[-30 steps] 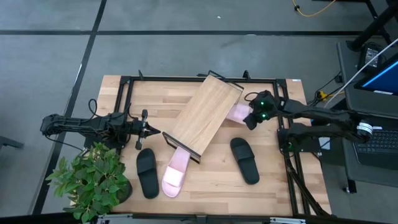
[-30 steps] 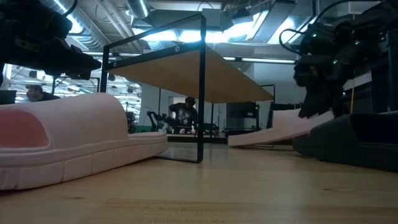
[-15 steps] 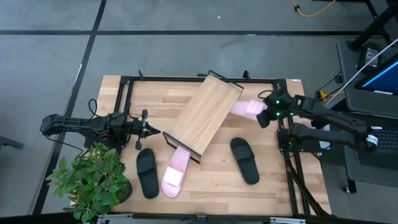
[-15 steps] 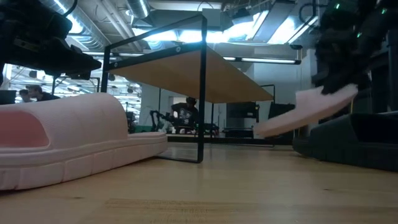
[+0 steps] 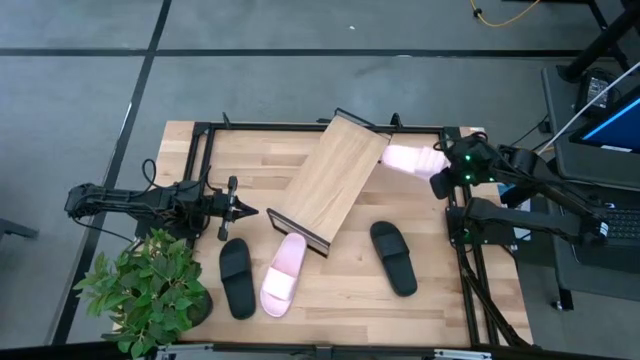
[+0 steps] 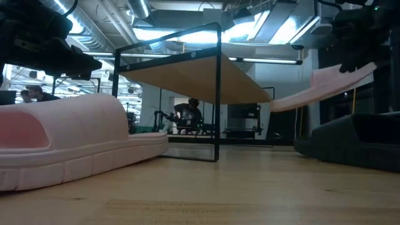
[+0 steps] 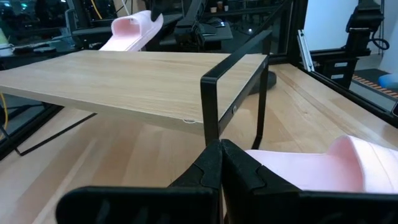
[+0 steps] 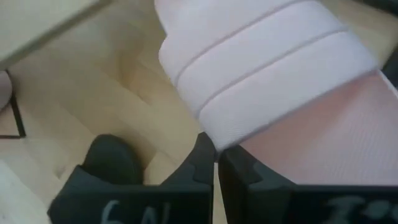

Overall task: Pick and place slides into the shelf
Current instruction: Put the right pink slide on the shelf

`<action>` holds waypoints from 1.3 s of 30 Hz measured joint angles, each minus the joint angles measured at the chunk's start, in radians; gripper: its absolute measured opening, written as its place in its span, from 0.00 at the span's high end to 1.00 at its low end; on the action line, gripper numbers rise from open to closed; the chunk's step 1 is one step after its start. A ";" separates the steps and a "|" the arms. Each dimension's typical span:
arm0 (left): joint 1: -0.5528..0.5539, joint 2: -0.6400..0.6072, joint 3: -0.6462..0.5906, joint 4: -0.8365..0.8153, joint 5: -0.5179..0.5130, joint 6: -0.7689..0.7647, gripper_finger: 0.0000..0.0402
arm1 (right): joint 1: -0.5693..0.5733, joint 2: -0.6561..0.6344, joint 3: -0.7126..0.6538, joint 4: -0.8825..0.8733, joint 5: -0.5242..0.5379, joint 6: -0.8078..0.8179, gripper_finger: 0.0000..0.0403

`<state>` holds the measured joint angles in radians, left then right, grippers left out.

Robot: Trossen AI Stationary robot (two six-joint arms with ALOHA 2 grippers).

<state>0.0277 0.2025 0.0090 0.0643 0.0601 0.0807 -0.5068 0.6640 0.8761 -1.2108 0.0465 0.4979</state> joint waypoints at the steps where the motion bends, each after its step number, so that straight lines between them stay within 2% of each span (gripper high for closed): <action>1: 0.000 0.000 0.000 0.000 0.000 0.000 1.00 | 0.000 0.001 0.000 -0.016 -0.005 0.009 0.98; 8: 0.000 0.000 0.000 0.000 0.000 0.000 1.00 | 0.000 0.000 0.000 -0.058 0.015 0.044 0.98; 18: 0.000 0.000 0.000 0.000 0.000 0.000 1.00 | 0.000 0.000 0.000 0.051 0.235 -0.039 0.98; 33: 0.000 0.000 0.000 0.000 0.000 0.000 1.00 | 0.000 0.000 0.000 0.381 0.278 -0.285 0.98; 36: 0.000 0.000 0.000 0.000 0.000 0.000 1.00 | 0.000 0.000 0.000 0.425 0.246 -0.322 0.98; 39: 0.000 0.000 0.000 0.000 0.000 0.000 1.00 | 0.000 0.002 0.000 0.481 0.160 -0.344 0.98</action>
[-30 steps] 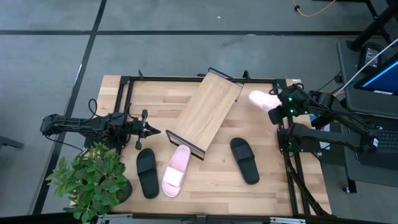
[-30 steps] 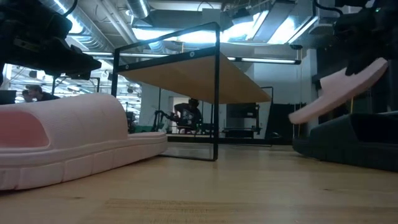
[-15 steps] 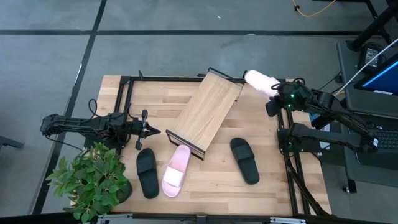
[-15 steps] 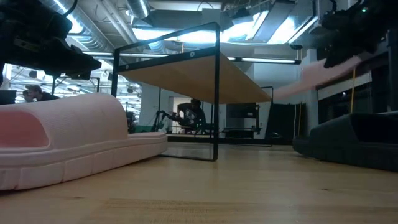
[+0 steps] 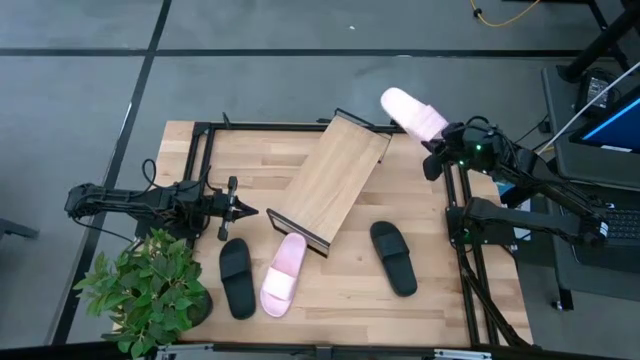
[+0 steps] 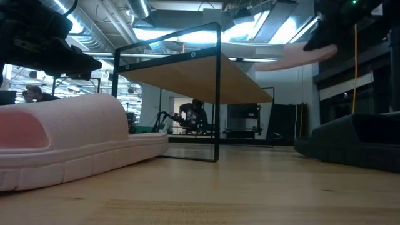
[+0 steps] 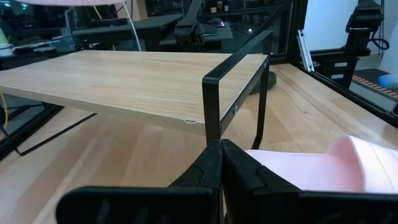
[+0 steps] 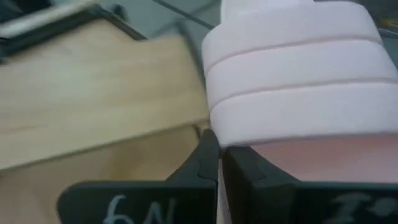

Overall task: Pick and place slides into the shelf
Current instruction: Put the right pink slide on the shelf

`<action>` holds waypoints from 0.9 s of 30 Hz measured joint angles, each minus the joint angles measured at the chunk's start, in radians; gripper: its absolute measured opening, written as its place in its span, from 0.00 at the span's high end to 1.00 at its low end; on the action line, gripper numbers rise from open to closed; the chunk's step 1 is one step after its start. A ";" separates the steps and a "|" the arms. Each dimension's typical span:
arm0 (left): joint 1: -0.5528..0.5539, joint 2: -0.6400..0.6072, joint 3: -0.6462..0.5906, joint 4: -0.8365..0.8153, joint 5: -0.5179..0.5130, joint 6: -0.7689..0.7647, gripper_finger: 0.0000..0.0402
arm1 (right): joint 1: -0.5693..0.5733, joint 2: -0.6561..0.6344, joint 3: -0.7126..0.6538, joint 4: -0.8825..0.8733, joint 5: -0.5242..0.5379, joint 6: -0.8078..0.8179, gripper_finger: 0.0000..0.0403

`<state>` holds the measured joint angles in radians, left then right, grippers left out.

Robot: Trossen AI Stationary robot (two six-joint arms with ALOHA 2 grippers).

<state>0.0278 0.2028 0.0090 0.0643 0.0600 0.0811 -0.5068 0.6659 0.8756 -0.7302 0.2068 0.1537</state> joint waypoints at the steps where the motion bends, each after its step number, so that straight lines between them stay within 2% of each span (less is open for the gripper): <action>1: 0.000 0.000 0.000 0.000 0.000 0.000 1.00 | 0.000 0.000 -0.001 0.021 -0.034 -0.002 0.98; 4: 0.000 0.000 0.000 0.000 0.000 0.000 1.00 | 0.000 0.000 -0.001 0.085 -0.128 -0.002 0.98; 11: 0.000 0.000 0.000 0.000 0.000 0.000 1.00 | 0.001 0.020 -0.001 0.142 -0.268 -0.005 0.98; 27: 0.000 0.000 0.000 -0.004 0.000 0.000 1.00 | 0.104 0.214 -0.001 0.291 -0.280 -0.069 0.98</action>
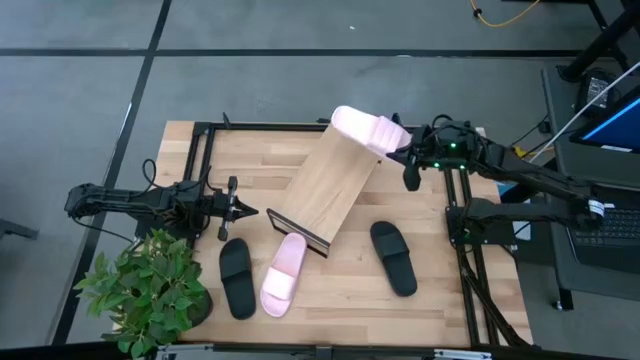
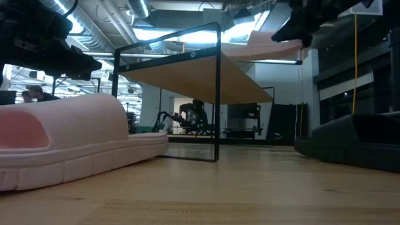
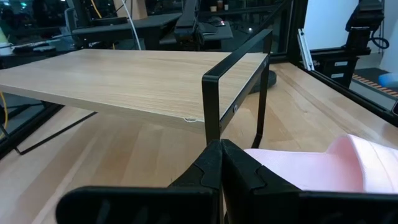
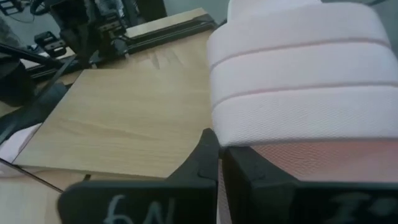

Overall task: Pick and place slides into the shelf
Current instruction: Put the right pink slide on the shelf

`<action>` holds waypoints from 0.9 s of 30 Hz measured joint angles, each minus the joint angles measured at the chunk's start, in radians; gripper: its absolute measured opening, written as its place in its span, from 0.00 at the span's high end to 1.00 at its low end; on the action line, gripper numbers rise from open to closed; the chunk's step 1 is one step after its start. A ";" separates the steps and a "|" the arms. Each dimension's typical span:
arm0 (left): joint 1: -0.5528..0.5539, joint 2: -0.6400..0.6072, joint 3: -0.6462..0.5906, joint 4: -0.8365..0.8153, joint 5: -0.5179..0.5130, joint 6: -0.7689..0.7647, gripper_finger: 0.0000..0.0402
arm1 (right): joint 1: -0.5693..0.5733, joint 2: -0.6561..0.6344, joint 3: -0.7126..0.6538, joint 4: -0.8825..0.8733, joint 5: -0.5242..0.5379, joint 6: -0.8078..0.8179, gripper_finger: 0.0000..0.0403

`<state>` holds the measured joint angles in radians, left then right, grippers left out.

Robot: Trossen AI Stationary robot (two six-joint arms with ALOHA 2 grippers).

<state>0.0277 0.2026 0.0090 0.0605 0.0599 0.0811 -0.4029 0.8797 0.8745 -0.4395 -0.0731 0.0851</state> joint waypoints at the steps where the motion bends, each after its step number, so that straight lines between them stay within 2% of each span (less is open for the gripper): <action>1: 0.000 0.000 0.000 0.000 0.000 0.000 1.00 | 0.003 0.012 0.000 0.010 0.000 0.013 0.98; 4: 0.000 0.000 0.000 0.000 0.000 0.000 1.00 | 0.004 0.047 0.000 0.038 0.000 0.063 0.98; 27: 0.000 0.000 0.000 0.000 0.000 0.000 1.00 | 0.003 0.189 0.000 0.019 -0.009 0.075 0.98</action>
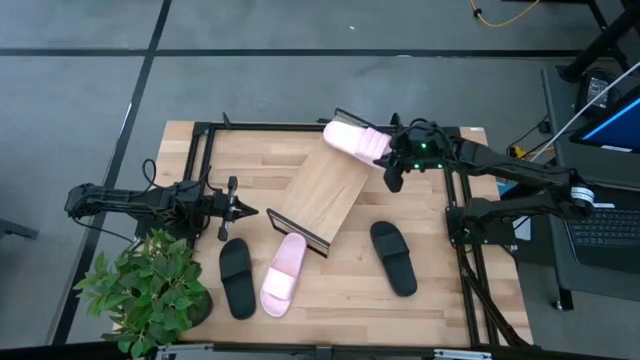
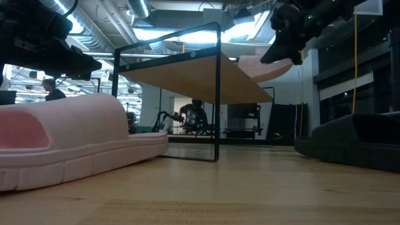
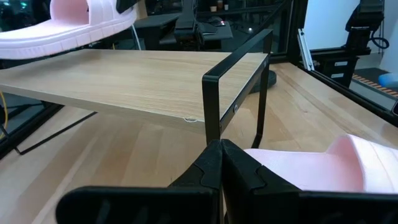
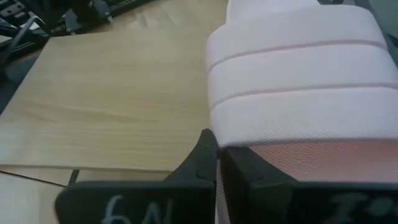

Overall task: Pick and place slides into the shelf
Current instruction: Put the right pink slide on the shelf

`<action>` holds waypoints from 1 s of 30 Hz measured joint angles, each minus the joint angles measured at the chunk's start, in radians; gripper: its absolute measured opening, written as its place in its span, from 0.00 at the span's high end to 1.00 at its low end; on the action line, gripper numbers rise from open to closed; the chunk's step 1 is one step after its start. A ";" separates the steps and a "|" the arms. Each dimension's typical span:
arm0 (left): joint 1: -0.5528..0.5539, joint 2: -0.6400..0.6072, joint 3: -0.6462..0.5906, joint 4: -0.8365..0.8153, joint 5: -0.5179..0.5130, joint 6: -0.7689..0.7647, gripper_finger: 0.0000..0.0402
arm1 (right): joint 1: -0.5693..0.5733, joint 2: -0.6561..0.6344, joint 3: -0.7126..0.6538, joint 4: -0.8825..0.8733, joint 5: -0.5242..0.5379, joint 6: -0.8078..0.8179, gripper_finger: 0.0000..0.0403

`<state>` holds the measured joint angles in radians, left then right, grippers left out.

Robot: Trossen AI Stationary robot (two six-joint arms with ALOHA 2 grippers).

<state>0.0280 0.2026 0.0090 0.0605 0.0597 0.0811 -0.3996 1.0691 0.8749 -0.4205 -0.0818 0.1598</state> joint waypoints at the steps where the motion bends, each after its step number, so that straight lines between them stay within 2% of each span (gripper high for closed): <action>1: 0.000 0.000 0.000 0.000 0.000 0.000 1.00 | 0.000 0.004 0.000 0.000 0.000 0.006 0.98; 21: 0.000 0.000 0.000 0.000 0.000 0.000 1.00 | -0.004 0.025 0.000 0.036 0.011 0.015 0.98; 25: 0.000 0.000 0.000 0.000 0.000 0.000 1.00 | -0.004 0.024 0.000 0.043 0.066 -0.001 0.98; 30: 0.000 0.000 0.000 0.000 0.000 0.000 1.00 | -0.004 0.024 0.000 0.066 0.073 -0.035 0.98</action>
<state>0.0280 0.2028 0.0090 0.0605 0.0601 0.0811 -0.4038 1.0935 0.8745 -0.3542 -0.0086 0.1251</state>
